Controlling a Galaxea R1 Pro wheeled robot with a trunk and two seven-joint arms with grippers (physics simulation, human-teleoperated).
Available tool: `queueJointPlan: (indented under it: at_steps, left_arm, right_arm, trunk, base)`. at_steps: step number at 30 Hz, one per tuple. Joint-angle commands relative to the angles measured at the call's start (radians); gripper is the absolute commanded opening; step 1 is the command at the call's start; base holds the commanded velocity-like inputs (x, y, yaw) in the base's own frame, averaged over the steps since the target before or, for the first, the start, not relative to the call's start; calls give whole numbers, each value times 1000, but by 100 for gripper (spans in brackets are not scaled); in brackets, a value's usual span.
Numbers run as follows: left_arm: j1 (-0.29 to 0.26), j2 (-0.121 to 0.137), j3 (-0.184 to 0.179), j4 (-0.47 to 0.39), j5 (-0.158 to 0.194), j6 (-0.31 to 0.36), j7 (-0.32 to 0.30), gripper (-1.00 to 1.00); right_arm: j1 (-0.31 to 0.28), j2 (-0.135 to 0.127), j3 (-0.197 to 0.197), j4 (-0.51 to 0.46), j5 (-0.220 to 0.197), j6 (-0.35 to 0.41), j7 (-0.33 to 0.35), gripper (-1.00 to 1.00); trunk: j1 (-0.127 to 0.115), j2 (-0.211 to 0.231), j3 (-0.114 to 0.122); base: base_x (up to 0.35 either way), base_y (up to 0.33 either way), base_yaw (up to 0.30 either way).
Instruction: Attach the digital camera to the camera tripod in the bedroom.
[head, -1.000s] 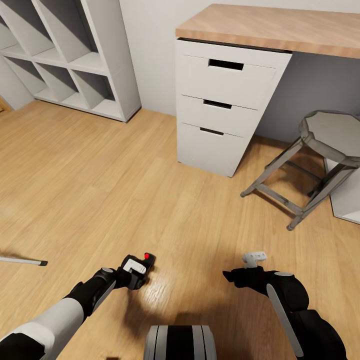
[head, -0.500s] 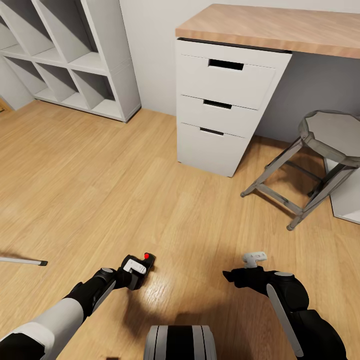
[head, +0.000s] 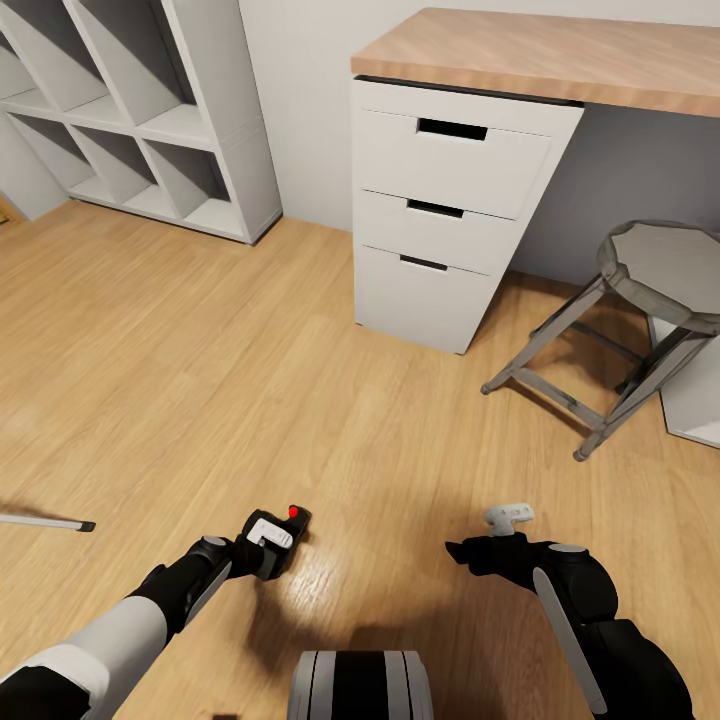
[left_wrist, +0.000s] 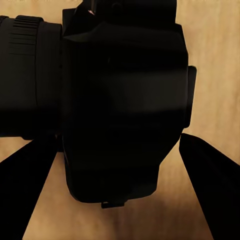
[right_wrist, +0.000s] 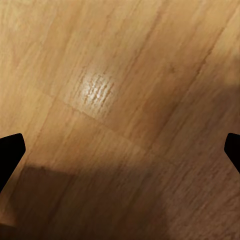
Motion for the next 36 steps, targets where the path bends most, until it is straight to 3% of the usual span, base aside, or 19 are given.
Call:
queueJointPlan:
  at_steps: [1,13,27,33,36]
  left_arm:
    - [0,1,-1,-3,3,5,1,-100]
    - [0,1,34,-13,13,10,-7,-100]
    - [9,5,52,-100,16,45,-9,-100]
    - [11,5,91,-153,19,121,-31,-100]
    - [18,5,133,-229,20,209,-57,-100]
  right_arm:
    - [0,-1,1,-1,-9,4,-5,100]
    - [0,-1,2,-1,-8,4,-5,100]
    - [-2,-1,2,-1,-8,4,-5,100]
    - [-11,1,3,-2,-8,4,-5,100]
    - [-40,9,3,-2,-8,10,-4,100]
  trunk:
    - [0,0,-1]
    - [-5,2,42]
    - [-11,6,96]
    - [-14,7,119]
    - [-15,8,131]
  base:
    - [0,0,0]
    - [0,0,0]
    - [0,0,0]
    - [0,0,0]
    - [0,0,0]
